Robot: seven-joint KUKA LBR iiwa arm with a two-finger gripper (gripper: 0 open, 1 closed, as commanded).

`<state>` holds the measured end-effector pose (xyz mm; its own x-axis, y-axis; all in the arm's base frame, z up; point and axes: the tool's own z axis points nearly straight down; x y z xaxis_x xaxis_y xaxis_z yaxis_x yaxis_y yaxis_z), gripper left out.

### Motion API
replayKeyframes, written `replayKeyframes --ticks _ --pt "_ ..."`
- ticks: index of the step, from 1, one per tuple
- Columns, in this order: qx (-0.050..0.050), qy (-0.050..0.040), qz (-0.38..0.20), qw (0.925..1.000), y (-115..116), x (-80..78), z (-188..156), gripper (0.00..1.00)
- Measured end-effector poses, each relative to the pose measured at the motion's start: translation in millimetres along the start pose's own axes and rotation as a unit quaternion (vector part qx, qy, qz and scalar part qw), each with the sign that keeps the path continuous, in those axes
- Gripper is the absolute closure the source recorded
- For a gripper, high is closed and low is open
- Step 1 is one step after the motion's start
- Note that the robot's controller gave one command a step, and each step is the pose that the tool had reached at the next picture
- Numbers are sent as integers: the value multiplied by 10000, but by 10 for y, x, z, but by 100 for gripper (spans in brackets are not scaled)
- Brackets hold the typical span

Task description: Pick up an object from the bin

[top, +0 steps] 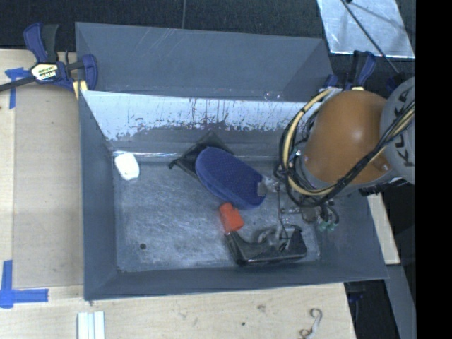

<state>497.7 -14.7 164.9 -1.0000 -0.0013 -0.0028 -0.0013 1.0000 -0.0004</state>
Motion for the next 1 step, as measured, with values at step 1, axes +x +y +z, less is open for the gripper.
replayKeyframes --ticks 1 --pt "-4 -58 -693 9976 184 -440 938 0"
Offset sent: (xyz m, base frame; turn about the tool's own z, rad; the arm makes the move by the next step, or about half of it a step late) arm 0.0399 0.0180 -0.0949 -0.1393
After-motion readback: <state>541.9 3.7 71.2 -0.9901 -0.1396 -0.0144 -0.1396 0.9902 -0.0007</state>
